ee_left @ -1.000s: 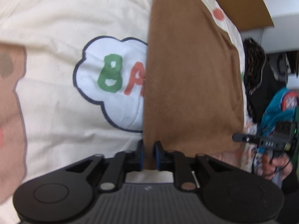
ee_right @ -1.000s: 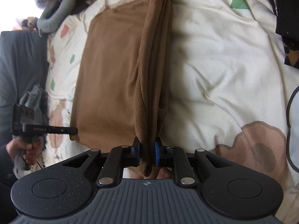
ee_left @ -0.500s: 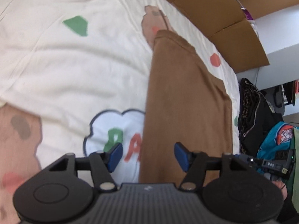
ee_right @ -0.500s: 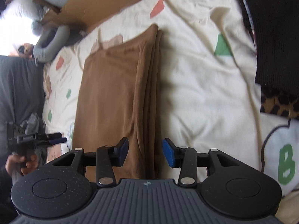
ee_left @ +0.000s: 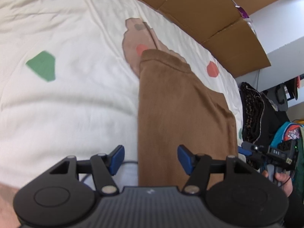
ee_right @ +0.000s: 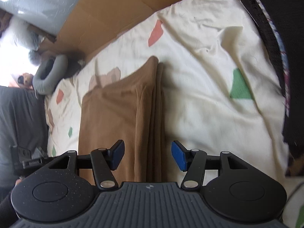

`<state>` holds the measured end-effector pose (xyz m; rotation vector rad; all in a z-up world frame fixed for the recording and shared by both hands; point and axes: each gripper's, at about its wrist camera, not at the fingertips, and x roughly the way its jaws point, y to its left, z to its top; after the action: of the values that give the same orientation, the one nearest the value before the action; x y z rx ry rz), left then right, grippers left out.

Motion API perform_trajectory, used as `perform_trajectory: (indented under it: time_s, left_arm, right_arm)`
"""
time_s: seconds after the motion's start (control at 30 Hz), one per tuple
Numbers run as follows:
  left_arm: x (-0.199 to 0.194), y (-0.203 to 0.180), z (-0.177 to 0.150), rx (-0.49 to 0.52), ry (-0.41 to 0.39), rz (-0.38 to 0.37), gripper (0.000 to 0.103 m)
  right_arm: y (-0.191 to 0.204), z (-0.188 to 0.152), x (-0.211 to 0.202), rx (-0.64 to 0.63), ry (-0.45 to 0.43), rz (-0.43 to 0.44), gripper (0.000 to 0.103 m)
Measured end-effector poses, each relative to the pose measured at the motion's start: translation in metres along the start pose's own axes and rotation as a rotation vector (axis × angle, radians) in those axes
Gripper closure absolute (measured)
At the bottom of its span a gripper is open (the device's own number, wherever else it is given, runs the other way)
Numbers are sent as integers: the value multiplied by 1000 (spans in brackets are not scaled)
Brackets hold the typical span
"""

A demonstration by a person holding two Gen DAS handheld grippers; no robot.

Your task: Fold clothes

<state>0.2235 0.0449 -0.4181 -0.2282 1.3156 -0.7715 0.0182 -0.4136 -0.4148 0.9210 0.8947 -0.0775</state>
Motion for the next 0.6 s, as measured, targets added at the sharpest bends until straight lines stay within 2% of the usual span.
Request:
perform_trajectory:
  time_s: [0.3, 0.6]
  left_arm:
    - [23, 9, 19, -24, 7, -24, 38]
    - [42, 11, 42, -44, 4, -98, 36]
  right_arm:
    - [-8, 21, 32, 15, 3, 42, 41]
    - [-16, 36, 57, 52, 12, 90, 41]
